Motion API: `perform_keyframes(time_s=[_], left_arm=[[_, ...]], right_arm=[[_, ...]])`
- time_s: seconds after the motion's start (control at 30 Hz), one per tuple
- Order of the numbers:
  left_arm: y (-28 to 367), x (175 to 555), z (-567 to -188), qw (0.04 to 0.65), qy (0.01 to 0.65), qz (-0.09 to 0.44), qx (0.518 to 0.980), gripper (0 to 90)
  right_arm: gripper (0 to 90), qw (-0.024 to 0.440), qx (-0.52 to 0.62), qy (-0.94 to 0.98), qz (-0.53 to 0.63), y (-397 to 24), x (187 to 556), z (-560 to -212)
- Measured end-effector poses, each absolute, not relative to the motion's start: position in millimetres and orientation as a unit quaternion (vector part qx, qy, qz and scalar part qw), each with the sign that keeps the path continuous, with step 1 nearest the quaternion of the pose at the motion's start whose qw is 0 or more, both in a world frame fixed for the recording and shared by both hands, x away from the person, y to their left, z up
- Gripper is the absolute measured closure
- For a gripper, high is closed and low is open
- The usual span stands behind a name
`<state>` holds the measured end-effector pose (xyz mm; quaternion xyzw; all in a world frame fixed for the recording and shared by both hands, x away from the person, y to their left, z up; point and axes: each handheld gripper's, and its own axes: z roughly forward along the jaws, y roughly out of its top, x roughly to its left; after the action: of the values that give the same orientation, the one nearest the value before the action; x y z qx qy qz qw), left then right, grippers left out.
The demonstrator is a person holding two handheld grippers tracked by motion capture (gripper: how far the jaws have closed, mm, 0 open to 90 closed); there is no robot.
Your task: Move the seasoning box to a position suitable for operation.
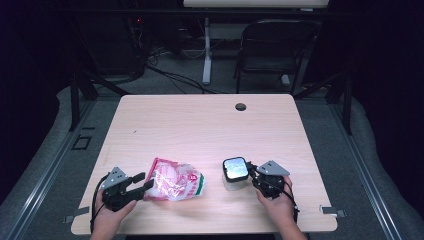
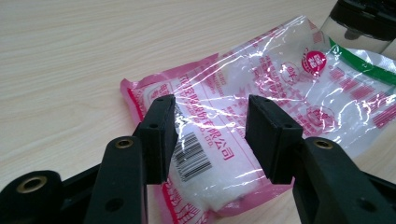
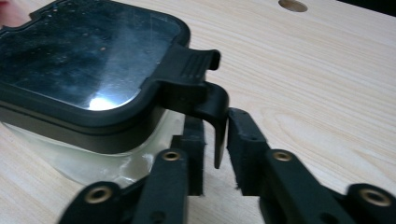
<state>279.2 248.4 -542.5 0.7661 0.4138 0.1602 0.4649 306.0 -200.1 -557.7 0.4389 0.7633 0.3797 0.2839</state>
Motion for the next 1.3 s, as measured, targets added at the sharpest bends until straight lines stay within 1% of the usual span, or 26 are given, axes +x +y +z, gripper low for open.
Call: perform_keyframes(time_s=[0.07, 0.1, 0.13, 0.5, 0.6, 0.73, 0.9, 0.97, 1.0, 1.03, 1.07, 1.13, 1.17, 1.2, 1.3], left_arm=[[245, 279, -542, 0.468, 0.411, 0.159, 0.766, 52.8], [245, 279, -542, 0.468, 0.411, 0.159, 0.766, 52.7], [242, 278, -541, 0.469, 0.406, 0.160, 0.768, 52.8], [229, 273, -536, 0.473, 0.386, 0.161, 0.776, 52.7], [220, 271, -531, 0.480, 0.376, 0.162, 0.776, 52.8], [206, 272, -524, 0.483, 0.358, 0.165, 0.781, 52.7], [182, 280, -517, 0.479, 0.341, 0.158, 0.793, 52.8], [177, 282, -515, 0.482, 0.337, 0.158, 0.793, 52.9], [168, 286, -510, 0.487, 0.332, 0.155, 0.793, 53.0], [168, 286, -510, 0.487, 0.332, 0.155, 0.793, 53.5], [160, 290, -505, 0.498, 0.327, 0.151, 0.789, 54.0], [155, 293, -502, 0.501, 0.325, 0.150, 0.788, 55.5], [150, 295, -500, 0.503, 0.323, 0.151, 0.787, 55.5], [144, 298, -495, 0.506, 0.318, 0.149, 0.788, 57.6], [139, 302, -491, 0.510, 0.316, 0.142, 0.787, 59.0]], right_arm=[[81.6, 0.282, 0.440, 0.764, 0.379, -201, 306, -558], [81.6, 0.282, 0.440, 0.764, 0.379, -201, 306, -558], [84.1, 0.281, 0.440, 0.765, 0.376, -201, 306, -558], [86.0, 0.265, 0.425, 0.778, 0.380, -190, 298, -557], [85.8, 0.262, 0.431, 0.776, 0.379, -188, 295, -556], [84.6, 0.257, 0.450, 0.767, 0.378, -183, 292, -555], [78.3, 0.250, 0.456, 0.766, 0.378, -175, 285, -550], [77.9, 0.253, 0.452, 0.771, 0.371, -171, 282, -549], [77.9, 0.251, 0.448, 0.773, 0.372, -169, 280, -549], [77.9, 0.251, 0.448, 0.773, 0.372, -169, 280, -549], [75.5, 0.245, 0.446, 0.777, 0.372, -166, 278, -549], [74.0, 0.243, 0.439, 0.779, 0.375, -165, 275, -546], [74.0, 0.243, 0.439, 0.779, 0.375, -165, 275, -546], [73.7, 0.237, 0.434, 0.784, 0.376, -168, 271, -541], [73.7, 0.241, 0.431, 0.780, 0.384, -174, 265, -534]])
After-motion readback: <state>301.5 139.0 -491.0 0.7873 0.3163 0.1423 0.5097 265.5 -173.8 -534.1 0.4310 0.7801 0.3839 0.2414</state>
